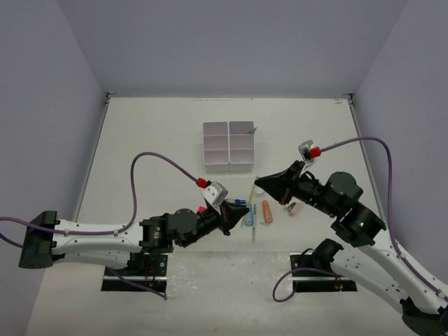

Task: Sort the stationery into containers
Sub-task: Close the pen cap on the pen.

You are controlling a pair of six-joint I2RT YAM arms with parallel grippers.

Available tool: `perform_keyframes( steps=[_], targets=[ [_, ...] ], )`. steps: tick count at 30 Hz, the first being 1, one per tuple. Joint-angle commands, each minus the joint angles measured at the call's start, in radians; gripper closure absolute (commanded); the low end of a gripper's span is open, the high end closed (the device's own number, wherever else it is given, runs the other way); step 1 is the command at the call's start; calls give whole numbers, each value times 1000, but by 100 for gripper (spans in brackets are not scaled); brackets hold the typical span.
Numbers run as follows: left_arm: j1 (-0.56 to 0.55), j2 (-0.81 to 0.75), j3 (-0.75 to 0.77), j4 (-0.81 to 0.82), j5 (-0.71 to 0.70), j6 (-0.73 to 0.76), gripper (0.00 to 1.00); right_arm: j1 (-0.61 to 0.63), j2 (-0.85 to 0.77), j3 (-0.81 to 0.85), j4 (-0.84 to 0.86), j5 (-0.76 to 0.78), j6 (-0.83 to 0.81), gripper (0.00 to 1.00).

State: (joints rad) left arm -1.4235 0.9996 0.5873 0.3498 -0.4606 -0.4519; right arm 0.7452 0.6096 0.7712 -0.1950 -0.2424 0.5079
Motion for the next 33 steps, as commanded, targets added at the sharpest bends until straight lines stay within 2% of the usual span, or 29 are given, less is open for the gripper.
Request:
perform_keyframes(
  steps=[1,7,19,33],
  targets=[
    [3,5,45,47,-19,19,100,5,-4,48,-18,4,23,100],
    [3,22,44,51,-3,12,100,5,-12,55,-10,35,37,100],
    [3,27,42,57,10,9,100,5,9,56,-1,-26,31,100],
    [2,17,40,47,12,9,100,5,0,25,-9,19,-3,100]
  ],
)
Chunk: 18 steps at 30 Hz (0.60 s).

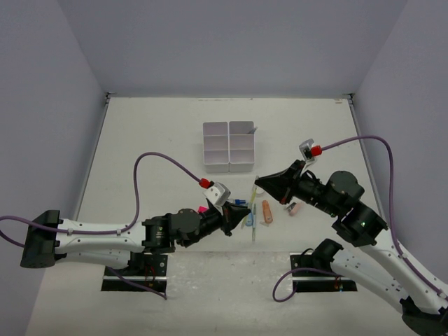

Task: Sort the stationery into containers
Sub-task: Close the pen cap on the pen.

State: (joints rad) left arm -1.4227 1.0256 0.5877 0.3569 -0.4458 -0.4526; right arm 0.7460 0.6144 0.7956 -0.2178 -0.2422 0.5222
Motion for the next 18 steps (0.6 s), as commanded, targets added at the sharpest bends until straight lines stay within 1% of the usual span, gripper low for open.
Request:
perform_keyframes(
  steps=[1,8,18],
  targets=[
    [1,-10,40,36,-8,11,100,4,-4,1,12,17,-18,100],
    [2,-33,31,38,-6,13,100,4,-4,-7,11,42,-28,100],
    [1,-33,36,39,-9,22,100,4,11,-16,22,4,-22,100]
  ],
)
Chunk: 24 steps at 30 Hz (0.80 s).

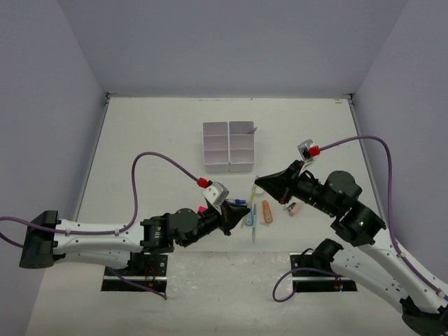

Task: Sort the stationery into containers
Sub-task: Close the pen cap on the pen.

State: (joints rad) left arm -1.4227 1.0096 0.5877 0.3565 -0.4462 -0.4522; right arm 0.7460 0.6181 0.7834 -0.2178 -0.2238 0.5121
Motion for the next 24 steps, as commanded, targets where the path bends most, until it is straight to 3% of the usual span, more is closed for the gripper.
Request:
perform_keyframes(
  steps=[1,24],
  targets=[
    [2,-17,37,39,-11,21,100,4,7,-5,21,-17,-12,100],
    [1,-19,53,41,-40,42,100,4,0,-65,46,-77,-6,100]
  ],
)
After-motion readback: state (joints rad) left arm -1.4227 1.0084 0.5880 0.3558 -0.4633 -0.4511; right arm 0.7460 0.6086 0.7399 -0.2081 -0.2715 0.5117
